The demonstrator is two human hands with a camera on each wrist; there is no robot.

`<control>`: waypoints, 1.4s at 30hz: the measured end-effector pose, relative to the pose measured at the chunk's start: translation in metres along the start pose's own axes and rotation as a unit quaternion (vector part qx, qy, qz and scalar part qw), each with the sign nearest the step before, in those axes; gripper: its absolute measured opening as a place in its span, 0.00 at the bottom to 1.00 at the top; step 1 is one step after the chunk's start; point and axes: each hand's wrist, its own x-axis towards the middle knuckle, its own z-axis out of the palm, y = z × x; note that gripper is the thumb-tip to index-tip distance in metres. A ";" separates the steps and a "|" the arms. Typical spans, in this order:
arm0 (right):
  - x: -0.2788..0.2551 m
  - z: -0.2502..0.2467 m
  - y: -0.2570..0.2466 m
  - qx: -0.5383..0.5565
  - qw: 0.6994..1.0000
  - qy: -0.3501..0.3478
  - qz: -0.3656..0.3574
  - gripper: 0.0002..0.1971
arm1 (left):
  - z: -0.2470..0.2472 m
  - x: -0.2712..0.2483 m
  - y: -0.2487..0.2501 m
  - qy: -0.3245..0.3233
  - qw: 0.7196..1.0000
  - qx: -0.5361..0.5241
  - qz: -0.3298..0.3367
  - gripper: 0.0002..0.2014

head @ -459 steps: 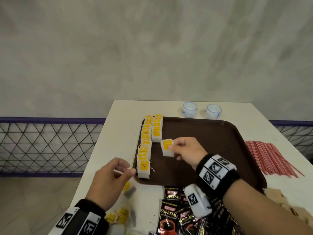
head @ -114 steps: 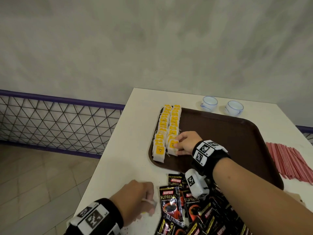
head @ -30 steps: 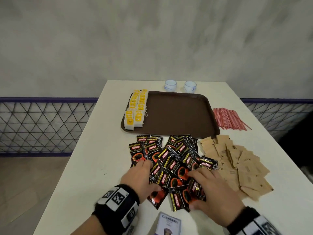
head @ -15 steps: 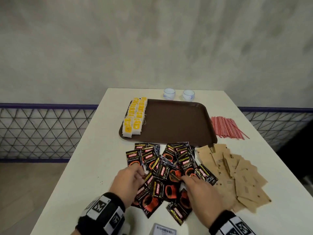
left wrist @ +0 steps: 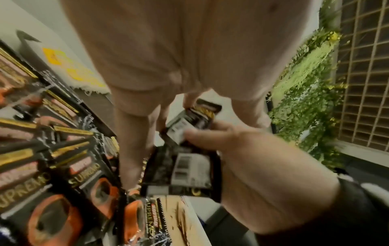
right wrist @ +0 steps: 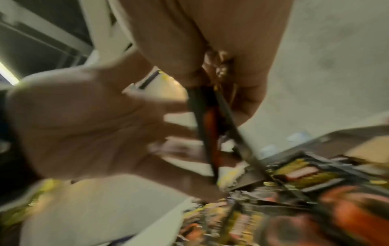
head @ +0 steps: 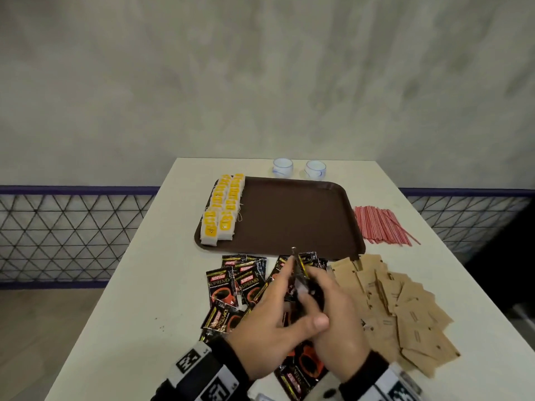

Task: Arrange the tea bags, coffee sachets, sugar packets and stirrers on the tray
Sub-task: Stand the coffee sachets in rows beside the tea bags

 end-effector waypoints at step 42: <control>-0.003 -0.006 -0.014 0.047 0.990 -0.100 0.092 0.25 | -0.016 -0.001 0.001 0.216 0.880 -0.389 -0.165 0.13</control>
